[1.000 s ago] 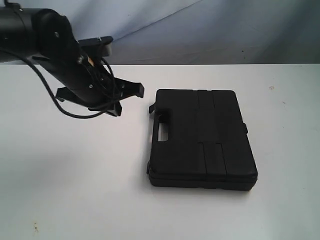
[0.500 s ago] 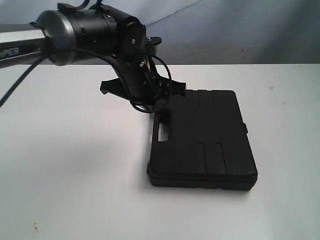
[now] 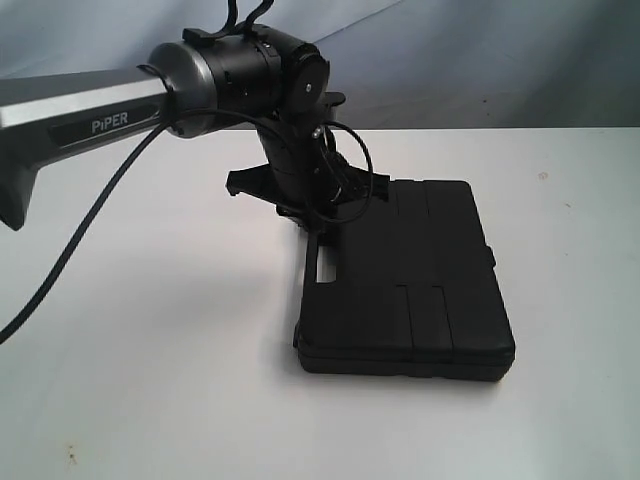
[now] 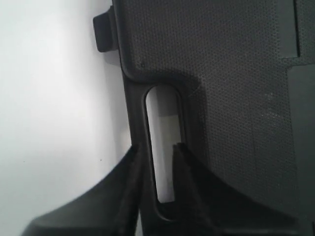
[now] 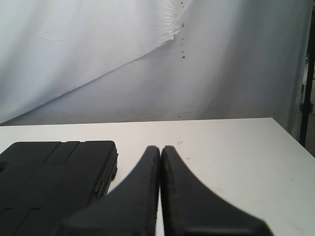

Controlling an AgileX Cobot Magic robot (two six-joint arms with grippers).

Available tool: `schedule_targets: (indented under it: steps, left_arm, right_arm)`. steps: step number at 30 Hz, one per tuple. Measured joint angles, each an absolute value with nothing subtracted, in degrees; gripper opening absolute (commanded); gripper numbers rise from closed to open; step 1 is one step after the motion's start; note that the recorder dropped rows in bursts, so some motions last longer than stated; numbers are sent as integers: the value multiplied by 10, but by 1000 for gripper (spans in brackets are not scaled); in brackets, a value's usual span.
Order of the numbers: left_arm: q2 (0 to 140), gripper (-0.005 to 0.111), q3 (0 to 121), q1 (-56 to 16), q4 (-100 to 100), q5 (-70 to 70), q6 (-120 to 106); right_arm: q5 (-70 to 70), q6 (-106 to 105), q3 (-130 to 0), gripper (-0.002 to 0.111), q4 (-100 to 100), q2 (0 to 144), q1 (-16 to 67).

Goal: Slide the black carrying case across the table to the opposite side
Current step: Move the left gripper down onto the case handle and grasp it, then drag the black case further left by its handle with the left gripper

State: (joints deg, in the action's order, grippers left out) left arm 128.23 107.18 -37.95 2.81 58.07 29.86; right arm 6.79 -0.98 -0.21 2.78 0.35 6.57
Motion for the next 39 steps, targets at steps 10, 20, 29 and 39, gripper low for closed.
schedule_targets:
  steps: [10, 20, 29, 39]
  left_arm:
    - [1283, 40, 1073, -379, 33, 579, 297]
    - [1314, 40, 1073, -379, 33, 574, 297]
    - [1345, 40, 1073, -379, 33, 573, 296]
    - [1367, 0, 1073, -379, 36, 562, 306]
  right_arm:
    - [68, -9, -2, 0, 28, 4, 66]
    - [68, -9, -2, 0, 28, 4, 66]
    - [68, -9, -2, 0, 28, 4, 66]
    - [68, -9, -2, 0, 28, 4, 66]
